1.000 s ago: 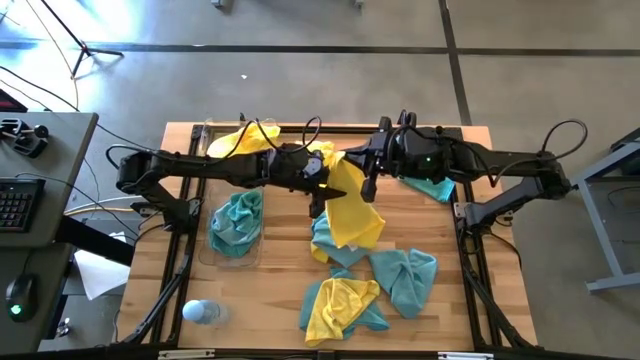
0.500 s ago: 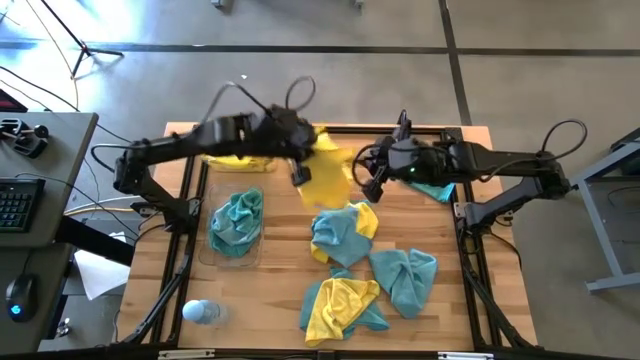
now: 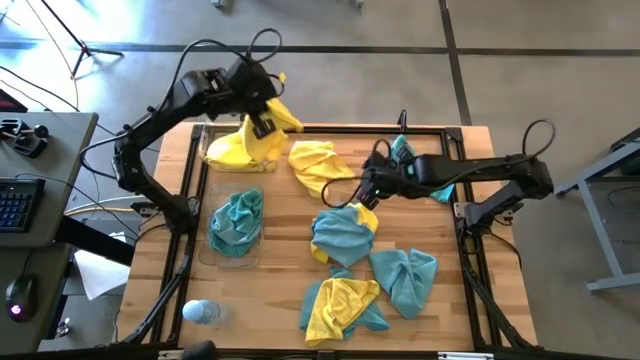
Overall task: Sort microfiber towel by color & place in baskets
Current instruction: Put the yellow microfiber cloth into the top transparent bin
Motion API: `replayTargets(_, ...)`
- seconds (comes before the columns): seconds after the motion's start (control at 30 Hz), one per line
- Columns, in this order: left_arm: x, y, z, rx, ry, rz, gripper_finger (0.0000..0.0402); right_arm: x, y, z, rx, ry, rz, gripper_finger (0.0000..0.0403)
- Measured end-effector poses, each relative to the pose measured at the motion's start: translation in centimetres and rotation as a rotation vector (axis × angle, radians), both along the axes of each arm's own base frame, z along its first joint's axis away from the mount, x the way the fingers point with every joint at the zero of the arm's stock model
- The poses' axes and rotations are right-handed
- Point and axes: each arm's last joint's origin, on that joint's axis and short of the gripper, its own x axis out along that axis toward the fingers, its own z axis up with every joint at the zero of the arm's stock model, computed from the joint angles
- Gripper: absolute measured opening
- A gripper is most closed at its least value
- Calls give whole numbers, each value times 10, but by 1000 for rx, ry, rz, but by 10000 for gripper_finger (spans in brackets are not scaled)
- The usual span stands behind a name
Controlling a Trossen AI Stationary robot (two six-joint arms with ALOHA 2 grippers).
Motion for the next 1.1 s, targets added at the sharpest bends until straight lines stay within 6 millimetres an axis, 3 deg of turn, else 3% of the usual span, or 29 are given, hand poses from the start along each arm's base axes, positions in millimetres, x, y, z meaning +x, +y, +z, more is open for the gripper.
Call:
replayTargets(0.2, -29, 22, -5, 25, 170, 155, 0, -7, 1, -57, 80, 53, -96, 128)
replayTargets(0.33, -41, 32, -6, -9, 181, 198, 0, -12, 2, -86, 167, 42, -134, 128)
replayTargets(0.47, -40, 39, -10, -39, 153, 217, 0, -10, 4, -100, 221, -17, -137, 128)
replayTargets(0.57, -29, 45, -20, -156, 86, 184, 0, -5, 4, -99, 232, -65, -124, 128)
replayTargets(0.67, -16, 54, -42, -254, 92, 187, 0, 0, 4, -97, 225, -107, -91, 128)
replayTargets(0.8, -1, 70, -88, -370, 161, 307, 0, 4, 4, -95, 226, -149, -67, 128)
replayTargets(0.97, 7, 87, -137, -519, 190, 465, 0, 4, 5, -95, 231, -145, -63, 128)
replayTargets(1.1, 3, 94, -165, -664, 147, 557, 0, 4, 6, -95, 254, -142, -54, 128)
